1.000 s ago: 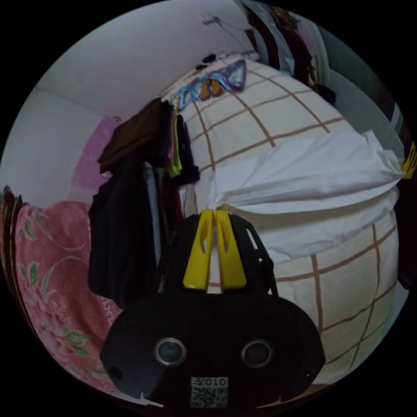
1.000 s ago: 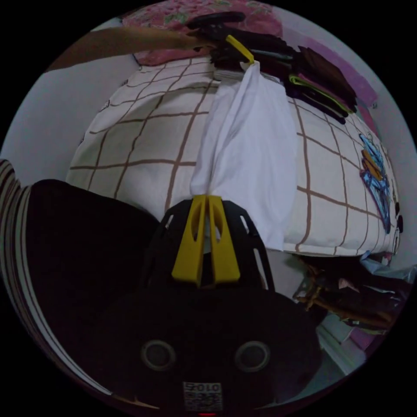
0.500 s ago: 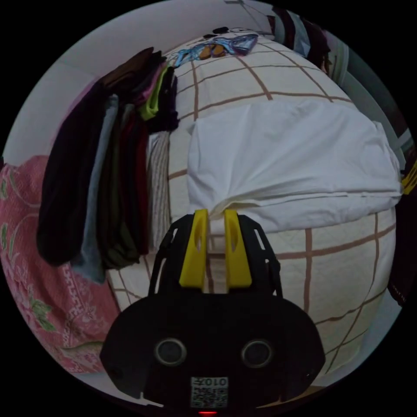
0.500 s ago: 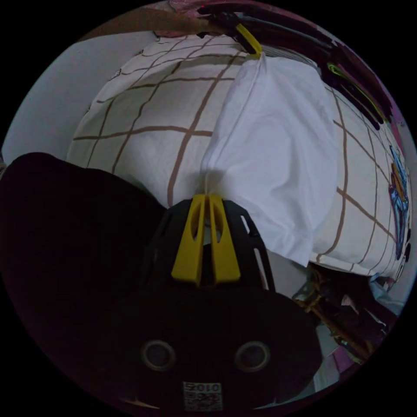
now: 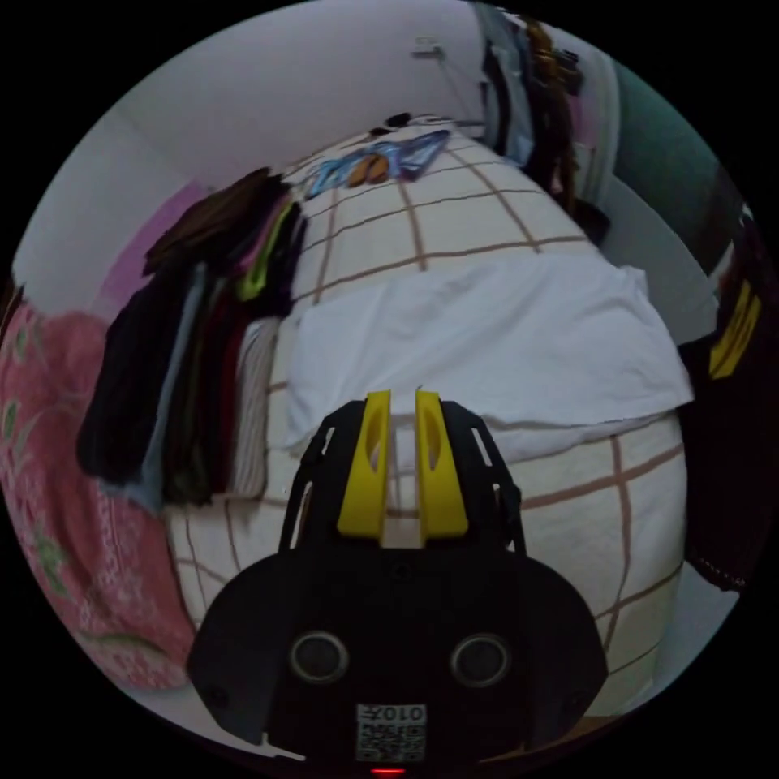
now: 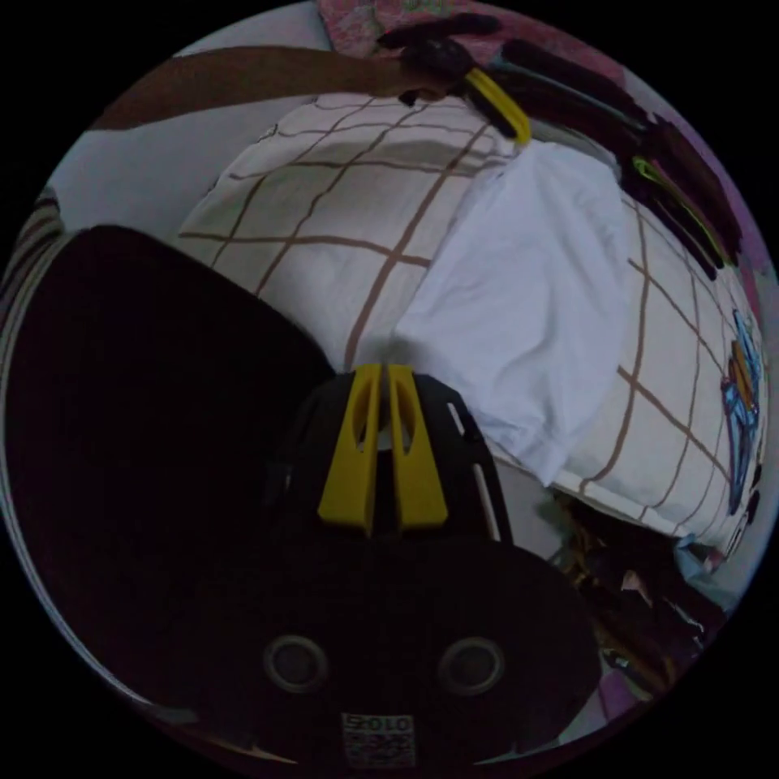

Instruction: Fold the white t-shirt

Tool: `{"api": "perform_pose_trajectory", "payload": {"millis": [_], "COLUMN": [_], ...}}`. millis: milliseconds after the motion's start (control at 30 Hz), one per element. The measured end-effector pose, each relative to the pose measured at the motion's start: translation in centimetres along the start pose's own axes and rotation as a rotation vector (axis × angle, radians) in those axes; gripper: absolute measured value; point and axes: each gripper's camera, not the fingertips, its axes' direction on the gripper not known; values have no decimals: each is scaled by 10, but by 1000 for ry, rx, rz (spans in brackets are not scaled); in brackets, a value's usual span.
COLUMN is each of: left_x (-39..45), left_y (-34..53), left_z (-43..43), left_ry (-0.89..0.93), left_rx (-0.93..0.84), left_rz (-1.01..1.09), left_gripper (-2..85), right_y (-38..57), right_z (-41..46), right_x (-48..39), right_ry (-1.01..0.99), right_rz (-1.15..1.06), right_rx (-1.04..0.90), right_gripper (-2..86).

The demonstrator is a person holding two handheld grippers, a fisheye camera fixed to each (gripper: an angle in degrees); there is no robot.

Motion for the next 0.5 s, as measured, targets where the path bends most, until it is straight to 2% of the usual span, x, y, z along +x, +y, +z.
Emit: {"api": "perform_pose_trajectory", "payload": {"millis": [100, 267, 367, 500], "left_x": [5, -7, -14, -24], "left_y": [-7, 27, 53, 67], "left_z": [8, 33, 35, 27], "left_ry": [92, 182, 232, 232], "left_rx": [-4, -134, -129, -149], "left_rz": [14, -150, -237, -316], "left_gripper": [40, 13, 5, 3], "right_y": [-26, -61, -71, -81], "right_z": [-7, 7, 25, 22], "right_x": [23, 58, 71, 89], "right_ry": [13, -51, -87, -81], "right_rz": [44, 95, 80, 33], "right_rx": [48, 38, -28, -16], "right_gripper": [29, 34, 35, 32]}}
